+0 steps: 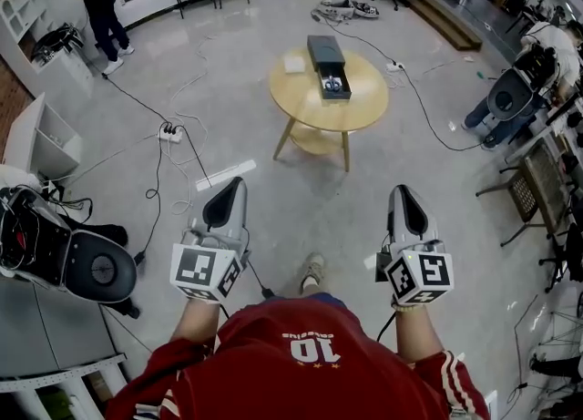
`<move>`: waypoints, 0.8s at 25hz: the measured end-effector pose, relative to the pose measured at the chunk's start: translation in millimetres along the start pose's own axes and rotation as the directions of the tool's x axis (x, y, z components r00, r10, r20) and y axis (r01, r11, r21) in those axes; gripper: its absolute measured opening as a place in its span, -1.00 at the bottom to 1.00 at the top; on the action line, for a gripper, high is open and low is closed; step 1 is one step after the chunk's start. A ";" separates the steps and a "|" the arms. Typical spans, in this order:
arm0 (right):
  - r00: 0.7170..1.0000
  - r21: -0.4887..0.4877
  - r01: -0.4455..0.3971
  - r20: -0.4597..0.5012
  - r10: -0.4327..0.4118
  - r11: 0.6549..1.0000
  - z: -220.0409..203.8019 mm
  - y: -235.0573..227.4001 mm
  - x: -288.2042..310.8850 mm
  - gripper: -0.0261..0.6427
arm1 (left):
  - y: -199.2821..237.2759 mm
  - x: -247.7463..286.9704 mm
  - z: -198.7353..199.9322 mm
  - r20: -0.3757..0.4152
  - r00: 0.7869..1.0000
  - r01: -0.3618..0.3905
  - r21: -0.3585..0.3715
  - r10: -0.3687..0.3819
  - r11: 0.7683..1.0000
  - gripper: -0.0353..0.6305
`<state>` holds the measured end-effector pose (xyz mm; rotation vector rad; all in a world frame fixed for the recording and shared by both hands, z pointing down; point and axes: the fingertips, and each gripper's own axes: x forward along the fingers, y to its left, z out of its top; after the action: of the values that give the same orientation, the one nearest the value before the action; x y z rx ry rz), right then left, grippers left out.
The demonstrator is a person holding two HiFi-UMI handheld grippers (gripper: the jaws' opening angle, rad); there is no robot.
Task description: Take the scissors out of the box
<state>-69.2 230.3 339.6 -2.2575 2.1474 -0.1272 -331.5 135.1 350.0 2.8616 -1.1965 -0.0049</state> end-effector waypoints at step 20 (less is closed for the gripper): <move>0.996 0.023 -0.083 0.015 0.083 0.996 18.2 -97.5 123.5 -0.91 | -6.6 150.3 10.4 0.001 0.999 -0.034 0.025 0.034 0.999 -0.89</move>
<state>35.3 111.3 333.8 -2.1463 2.2167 -0.1334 -221.4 32.5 341.3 2.8616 -1.2541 0.0107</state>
